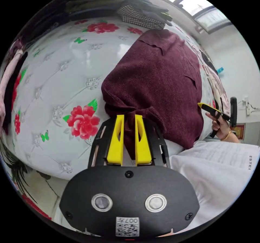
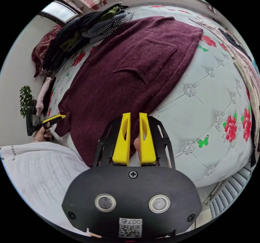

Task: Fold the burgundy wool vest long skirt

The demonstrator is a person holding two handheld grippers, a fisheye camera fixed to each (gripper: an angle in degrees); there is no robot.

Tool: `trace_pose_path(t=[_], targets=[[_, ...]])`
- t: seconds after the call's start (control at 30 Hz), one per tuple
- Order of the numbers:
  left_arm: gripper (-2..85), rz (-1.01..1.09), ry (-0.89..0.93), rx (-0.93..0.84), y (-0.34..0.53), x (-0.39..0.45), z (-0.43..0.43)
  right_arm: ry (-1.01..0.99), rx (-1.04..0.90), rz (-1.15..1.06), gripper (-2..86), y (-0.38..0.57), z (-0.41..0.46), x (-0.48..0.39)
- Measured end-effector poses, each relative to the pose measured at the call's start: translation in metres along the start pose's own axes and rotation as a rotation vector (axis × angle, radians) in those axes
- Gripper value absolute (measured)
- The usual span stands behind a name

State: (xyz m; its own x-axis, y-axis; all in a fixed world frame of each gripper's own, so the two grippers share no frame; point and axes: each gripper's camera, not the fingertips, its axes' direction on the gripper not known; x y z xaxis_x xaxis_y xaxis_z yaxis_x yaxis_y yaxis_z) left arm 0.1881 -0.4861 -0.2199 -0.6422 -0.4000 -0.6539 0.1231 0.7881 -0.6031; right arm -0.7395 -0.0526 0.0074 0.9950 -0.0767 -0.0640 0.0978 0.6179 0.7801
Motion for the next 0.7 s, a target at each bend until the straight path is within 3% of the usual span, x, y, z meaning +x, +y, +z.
trace_pose_path(t=[0.1,0.2,0.27,0.3,0.37,0.47,0.6,0.7], targets=[[3.9,0.193,-0.098,-0.076,-0.025,0.016,0.009,0.092,-0.044,-0.070,1.5,-0.011,0.011,-0.027],[2.4,0.245,-0.277,-0.116,-0.048,-0.008,-0.003,-0.013,-0.132,-0.208,0.8,-0.028,0.020,-0.059],[2.3,0.147,-0.485,-0.116,-0.065,-0.060,-0.026,-0.174,-0.218,-0.380,0.4,-0.041,0.028,-0.103],[2.3,0.094,-0.501,-0.108,-0.067,-0.077,-0.035,-0.220,-0.237,-0.431,0.3,-0.043,0.030,-0.116],[2.8,-0.172,-0.406,0.025,-0.064,-0.146,-0.088,-0.429,-0.293,-0.615,0.1,-0.050,0.032,-0.170],[3.3,-0.429,-0.387,0.210,-0.029,-0.198,-0.143,-0.456,-0.376,-0.869,0.0,-0.052,0.037,-0.214],[4.1,-0.523,-0.454,0.309,0.040,-0.213,-0.160,-0.457,-0.371,-0.721,0.6,-0.076,0.037,-0.184],[5.7,-0.546,-0.382,0.316,0.115,-0.212,-0.137,-0.504,-0.198,-0.371,2.6,-0.102,0.014,-0.101]])
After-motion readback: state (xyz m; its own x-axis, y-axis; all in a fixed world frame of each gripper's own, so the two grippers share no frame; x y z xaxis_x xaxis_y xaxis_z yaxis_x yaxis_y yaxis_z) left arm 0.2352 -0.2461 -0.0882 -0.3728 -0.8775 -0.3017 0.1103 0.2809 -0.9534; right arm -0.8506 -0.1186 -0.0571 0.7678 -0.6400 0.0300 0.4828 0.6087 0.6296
